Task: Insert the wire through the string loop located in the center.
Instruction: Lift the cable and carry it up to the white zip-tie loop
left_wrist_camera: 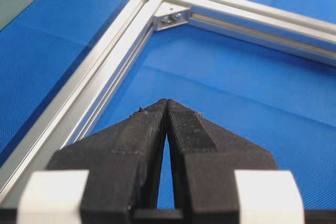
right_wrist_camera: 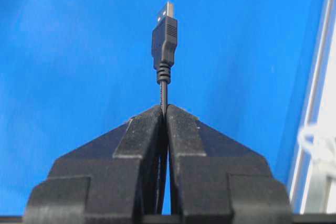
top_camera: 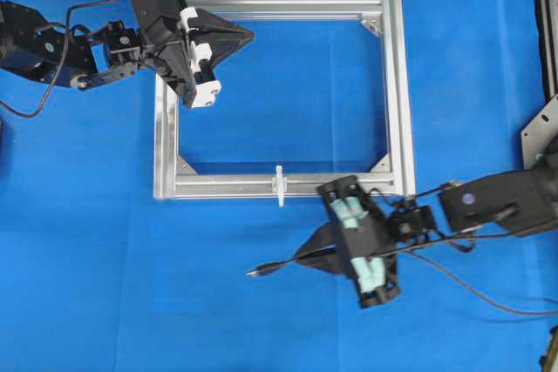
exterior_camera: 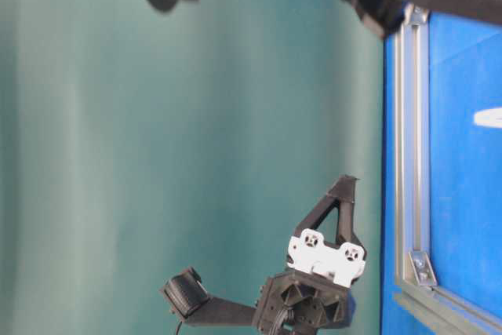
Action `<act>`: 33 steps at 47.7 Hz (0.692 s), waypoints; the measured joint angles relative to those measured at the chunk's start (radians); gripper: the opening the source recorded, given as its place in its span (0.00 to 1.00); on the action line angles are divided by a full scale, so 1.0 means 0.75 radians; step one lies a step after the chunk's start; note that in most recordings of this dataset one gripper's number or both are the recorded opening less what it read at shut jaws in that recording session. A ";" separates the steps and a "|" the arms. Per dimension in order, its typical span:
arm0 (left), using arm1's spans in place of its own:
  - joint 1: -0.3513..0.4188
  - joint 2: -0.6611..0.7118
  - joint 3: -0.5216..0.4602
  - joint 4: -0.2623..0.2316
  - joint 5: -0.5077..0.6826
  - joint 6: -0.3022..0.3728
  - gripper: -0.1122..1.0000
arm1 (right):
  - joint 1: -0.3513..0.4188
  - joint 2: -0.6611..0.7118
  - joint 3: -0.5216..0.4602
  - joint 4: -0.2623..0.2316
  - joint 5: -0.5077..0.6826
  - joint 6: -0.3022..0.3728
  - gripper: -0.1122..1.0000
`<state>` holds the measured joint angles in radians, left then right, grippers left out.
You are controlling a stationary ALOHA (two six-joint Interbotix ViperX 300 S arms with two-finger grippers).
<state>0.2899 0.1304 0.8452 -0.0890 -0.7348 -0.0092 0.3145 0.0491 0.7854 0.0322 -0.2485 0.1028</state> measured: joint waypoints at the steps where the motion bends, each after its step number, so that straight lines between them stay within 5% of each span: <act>1: 0.000 0.000 0.000 0.000 0.000 0.000 0.10 | 0.000 -0.012 0.014 0.000 0.000 0.000 0.08; 17: -0.002 0.000 0.000 0.000 0.002 0.000 0.10 | 0.000 -0.239 0.250 0.012 0.000 0.000 0.08; 33: -0.002 -0.002 0.000 0.000 0.002 0.000 0.10 | -0.039 -0.268 0.280 0.027 0.000 0.002 0.08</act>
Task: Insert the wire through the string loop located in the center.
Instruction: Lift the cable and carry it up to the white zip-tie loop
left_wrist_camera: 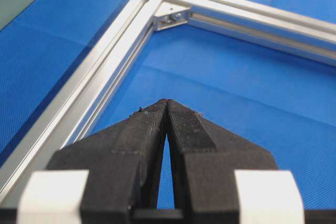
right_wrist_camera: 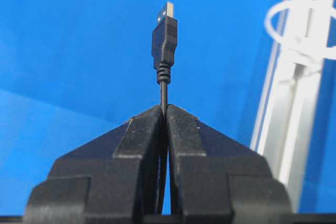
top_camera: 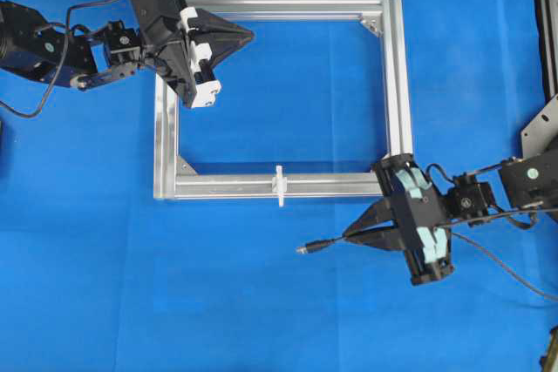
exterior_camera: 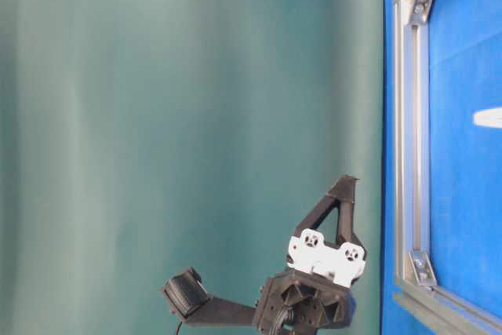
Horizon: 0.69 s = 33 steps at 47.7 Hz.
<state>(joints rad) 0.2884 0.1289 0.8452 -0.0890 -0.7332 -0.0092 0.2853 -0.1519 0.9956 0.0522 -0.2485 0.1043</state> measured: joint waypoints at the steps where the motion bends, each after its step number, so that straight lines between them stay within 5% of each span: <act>1: 0.002 0.002 0.000 0.000 0.000 0.000 0.10 | -0.010 0.000 0.002 -0.002 0.000 0.000 0.08; 21: 0.000 0.002 0.002 0.000 0.000 0.000 0.10 | -0.245 0.000 0.027 0.000 0.000 0.000 0.08; 33: 0.002 0.002 0.002 0.000 0.000 0.000 0.10 | -0.266 0.000 0.031 0.000 0.000 -0.002 0.08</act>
